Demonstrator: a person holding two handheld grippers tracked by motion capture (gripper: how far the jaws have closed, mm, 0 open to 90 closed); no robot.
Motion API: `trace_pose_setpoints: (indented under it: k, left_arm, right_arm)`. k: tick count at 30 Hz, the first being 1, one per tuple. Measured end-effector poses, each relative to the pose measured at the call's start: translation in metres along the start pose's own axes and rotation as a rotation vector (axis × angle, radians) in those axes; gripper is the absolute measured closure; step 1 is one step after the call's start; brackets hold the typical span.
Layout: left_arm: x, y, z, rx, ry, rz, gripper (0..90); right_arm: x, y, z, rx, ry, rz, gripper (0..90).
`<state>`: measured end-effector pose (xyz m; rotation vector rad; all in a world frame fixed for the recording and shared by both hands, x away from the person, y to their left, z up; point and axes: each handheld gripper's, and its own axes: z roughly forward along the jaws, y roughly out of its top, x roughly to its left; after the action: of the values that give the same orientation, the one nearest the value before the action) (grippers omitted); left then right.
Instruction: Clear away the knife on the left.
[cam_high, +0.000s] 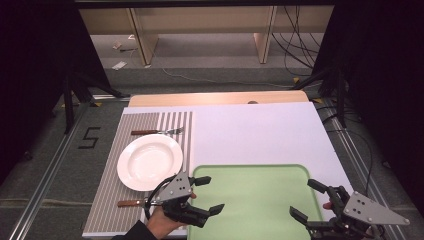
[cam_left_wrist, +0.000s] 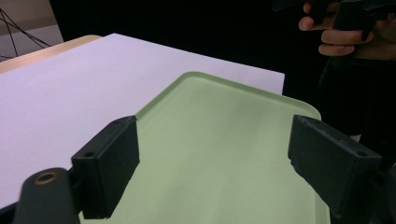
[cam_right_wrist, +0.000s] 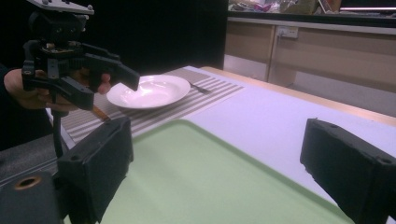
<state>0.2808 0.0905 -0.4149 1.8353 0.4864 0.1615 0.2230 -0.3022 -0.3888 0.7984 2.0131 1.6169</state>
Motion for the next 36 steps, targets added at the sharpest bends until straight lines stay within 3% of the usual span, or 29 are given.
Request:
trace_pose_setpoints:
  k: [5,9,18,22,23,25,26,28,32,36]
  left_arm:
    - [0.0,0.0,0.0,0.007,-0.003,0.009,16.4]
    - [0.003,0.003,-0.001,0.029,0.01,0.046,17.5]
    - [0.018,0.013,-0.014,0.085,0.047,0.033,18.2]
    - [0.026,0.015,-0.026,0.138,0.076,0.024,19.1]
    - [0.033,0.017,-0.033,0.218,0.077,0.035,19.4]
    - [0.039,0.019,-0.04,0.291,0.091,0.042,19.2]
    - [0.039,0.019,-0.04,0.291,0.091,0.042,19.3]
    - [0.041,0.019,-0.055,0.343,0.127,0.059,19.6]
    - [0.044,0.013,-0.069,0.381,0.157,0.044,20.5]
    - [0.05,-0.007,-0.085,0.455,0.18,0.026,20.9]
  right_arm:
    - [0.0,0.0,0.0,0.001,0.0,-0.001,10.4]
    - [0.001,0.0,0.0,0.001,0.002,-0.003,10.5]
    - [-0.002,0.0,0.0,0.001,-0.012,0.009,10.5]
    - [-0.002,0.0,-0.001,0.0,-0.011,0.009,10.5]
    - [-0.002,0.0,0.0,-0.005,-0.012,0.014,10.6]
    - [-0.003,0.0,0.0,-0.002,-0.014,0.013,10.6]
    - [-0.003,0.0,-0.001,-0.005,-0.014,0.015,10.6]
    - [-0.003,0.001,-0.002,-0.011,-0.015,0.013,10.7]
    - [-0.003,0.0,-0.001,-0.004,-0.016,0.018,10.7]
    - [-0.002,0.0,0.0,-0.003,-0.013,0.014,10.8]
